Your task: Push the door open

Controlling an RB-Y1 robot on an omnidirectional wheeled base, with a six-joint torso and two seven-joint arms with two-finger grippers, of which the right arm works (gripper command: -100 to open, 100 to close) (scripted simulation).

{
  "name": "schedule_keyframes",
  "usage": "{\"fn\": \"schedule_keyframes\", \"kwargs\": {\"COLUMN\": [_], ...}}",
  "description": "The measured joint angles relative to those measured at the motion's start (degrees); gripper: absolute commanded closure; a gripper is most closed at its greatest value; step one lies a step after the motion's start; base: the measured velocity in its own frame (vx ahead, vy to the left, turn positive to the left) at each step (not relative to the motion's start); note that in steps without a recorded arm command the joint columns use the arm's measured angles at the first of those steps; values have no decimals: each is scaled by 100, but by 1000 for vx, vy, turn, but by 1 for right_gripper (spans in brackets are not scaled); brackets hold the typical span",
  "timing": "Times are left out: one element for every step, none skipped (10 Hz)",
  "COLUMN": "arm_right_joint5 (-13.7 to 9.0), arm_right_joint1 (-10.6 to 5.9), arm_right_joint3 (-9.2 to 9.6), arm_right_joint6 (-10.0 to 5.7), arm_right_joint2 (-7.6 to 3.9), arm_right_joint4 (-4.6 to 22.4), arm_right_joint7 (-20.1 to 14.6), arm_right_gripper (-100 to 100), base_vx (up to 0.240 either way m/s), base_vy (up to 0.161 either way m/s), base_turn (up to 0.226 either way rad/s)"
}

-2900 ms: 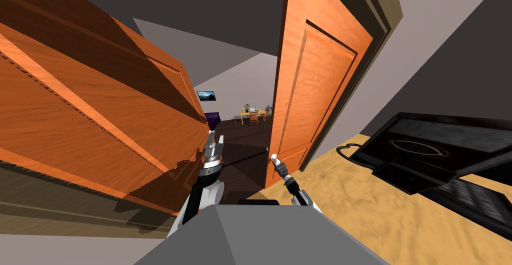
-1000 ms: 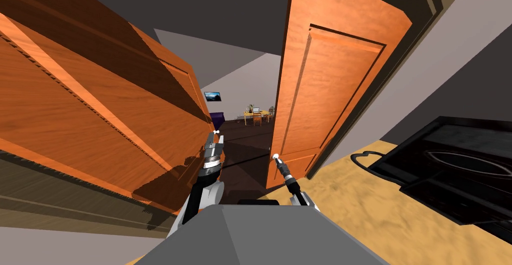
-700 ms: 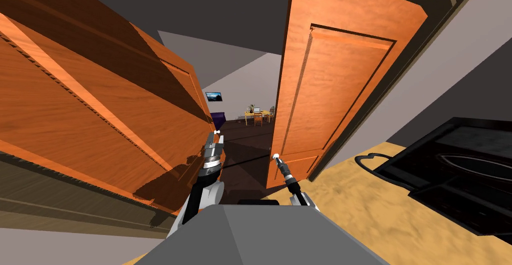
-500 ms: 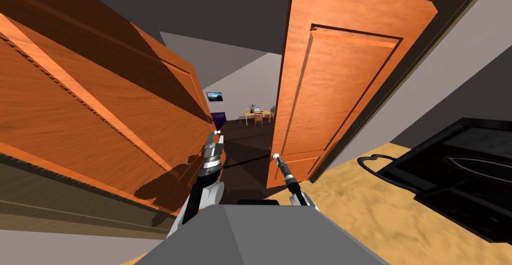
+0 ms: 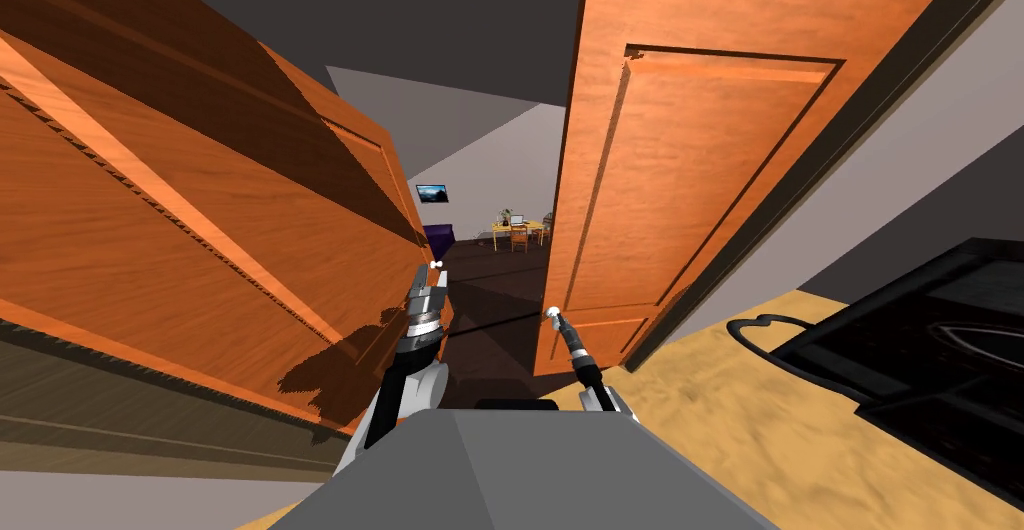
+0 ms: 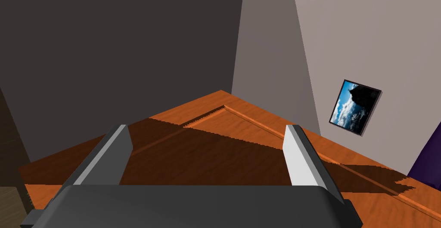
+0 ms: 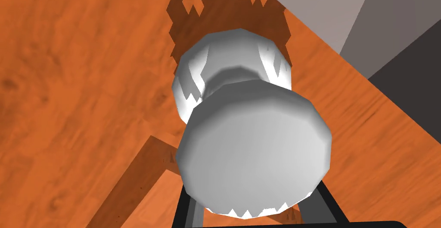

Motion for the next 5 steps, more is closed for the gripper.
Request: {"fn": "schedule_keyframes", "kwargs": {"arm_right_joint5": [-103, -245, -316, -427, -354], "arm_right_joint1": [22, 35, 17, 3, 20], "arm_right_joint3": [1, 0, -2, -5, 10], "arm_right_joint6": [14, 23, 16, 0, -13], "arm_right_joint2": [-7, 0, -3, -8, -17], "arm_right_joint4": [-28, -37, -40, -24, -40], "arm_right_joint7": [-151, -314, -443, -597, -520], "arm_right_gripper": [100, 100, 100, -100, -100], "base_vx": [55, 53, 48, 14, -14], "base_vy": [-7, -9, 4, 15, 26], "base_turn": [76, 21, 83, -189, -143]}}
